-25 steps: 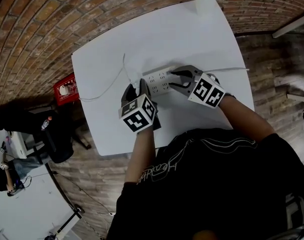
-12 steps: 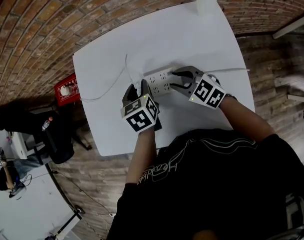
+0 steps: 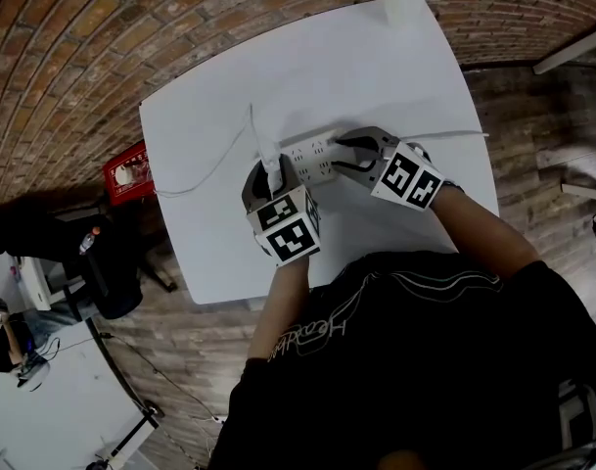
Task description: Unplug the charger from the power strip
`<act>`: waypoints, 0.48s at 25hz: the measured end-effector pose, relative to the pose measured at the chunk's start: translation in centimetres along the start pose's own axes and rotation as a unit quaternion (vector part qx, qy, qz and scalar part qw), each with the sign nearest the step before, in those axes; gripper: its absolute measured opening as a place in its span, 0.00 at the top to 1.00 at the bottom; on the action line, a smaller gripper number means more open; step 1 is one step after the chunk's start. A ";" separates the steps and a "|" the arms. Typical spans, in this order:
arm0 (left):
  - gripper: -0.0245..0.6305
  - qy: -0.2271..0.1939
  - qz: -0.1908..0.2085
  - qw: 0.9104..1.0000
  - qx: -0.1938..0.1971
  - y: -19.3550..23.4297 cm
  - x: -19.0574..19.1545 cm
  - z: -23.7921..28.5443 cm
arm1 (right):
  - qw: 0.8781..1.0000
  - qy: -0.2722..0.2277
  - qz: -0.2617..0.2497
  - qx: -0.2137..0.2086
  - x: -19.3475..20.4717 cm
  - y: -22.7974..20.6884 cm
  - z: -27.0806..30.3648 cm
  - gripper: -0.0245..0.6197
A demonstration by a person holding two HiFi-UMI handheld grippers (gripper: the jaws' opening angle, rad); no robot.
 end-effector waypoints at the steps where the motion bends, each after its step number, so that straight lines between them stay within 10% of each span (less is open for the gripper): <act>1: 0.75 0.001 -0.007 1.000 0.005 0.1 0.0 0.0 | 1.000 -0.001 0.000 0.000 0.0 0.0 0.0 0.77; 7: 0.75 0.016 -0.090 0.995 0.050 1.6 0.4 0.4 | 1.000 -0.001 -0.011 0.001 0.0 0.2 -0.1 0.77; 12: 0.75 0.007 -0.033 0.999 0.016 0.8 0.2 -0.2 | 1.000 0.000 -0.008 0.000 -0.1 0.2 -0.1 0.77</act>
Point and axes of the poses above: the fingertips, and each gripper's own axes: z forward along the fingers, y to its left, x out of its underside, the point moved 8 cm from there along -z, backward along the fingers, and after that the axes turned 2 degrees about y, right-handed, at the moved point
